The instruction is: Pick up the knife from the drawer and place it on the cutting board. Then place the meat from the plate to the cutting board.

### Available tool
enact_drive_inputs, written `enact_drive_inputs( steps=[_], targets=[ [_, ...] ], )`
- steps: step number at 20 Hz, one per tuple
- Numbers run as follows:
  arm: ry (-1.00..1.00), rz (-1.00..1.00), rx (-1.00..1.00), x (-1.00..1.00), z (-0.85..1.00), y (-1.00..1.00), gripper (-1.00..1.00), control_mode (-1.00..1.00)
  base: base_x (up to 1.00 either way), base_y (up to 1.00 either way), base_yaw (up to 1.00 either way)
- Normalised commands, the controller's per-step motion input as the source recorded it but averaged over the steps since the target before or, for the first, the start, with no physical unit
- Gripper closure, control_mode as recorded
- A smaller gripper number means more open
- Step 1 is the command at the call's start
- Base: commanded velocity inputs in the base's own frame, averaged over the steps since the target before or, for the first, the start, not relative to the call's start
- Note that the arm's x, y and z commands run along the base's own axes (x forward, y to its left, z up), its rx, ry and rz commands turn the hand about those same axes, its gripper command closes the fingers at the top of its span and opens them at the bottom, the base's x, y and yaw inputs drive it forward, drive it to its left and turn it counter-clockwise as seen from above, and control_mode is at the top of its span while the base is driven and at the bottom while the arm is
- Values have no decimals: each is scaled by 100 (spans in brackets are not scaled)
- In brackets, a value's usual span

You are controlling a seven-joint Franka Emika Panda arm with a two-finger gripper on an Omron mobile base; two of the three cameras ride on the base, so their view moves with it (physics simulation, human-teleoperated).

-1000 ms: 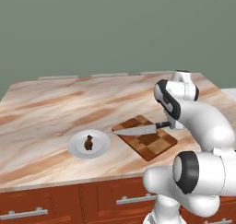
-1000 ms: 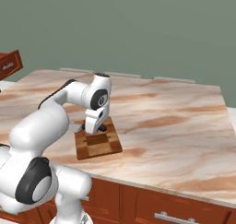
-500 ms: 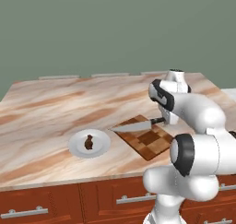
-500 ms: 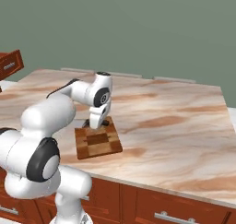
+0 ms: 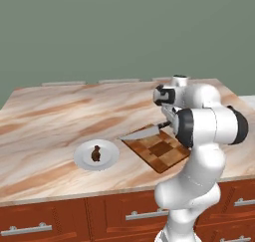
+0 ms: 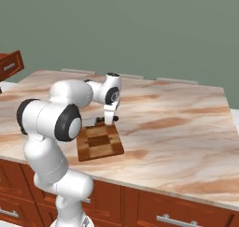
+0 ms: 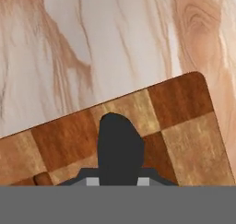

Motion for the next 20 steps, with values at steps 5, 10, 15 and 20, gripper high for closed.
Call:
enact_drive_inputs(
  steps=[5, 10, 15, 20],
  targets=[
    [0, 14, 0, 95, -43, -8, 100, -100, 0, 0, 0],
    [0, 8, 0, 72, -35, 0, 100, -100, 0, 0, 0],
    [0, 8, 0, 38, -40, 0, 100, -100, 0, 0, 0],
    [0, 8, 0, 18, -37, 0, 100, -100, 0, 0, 0]
  ],
)
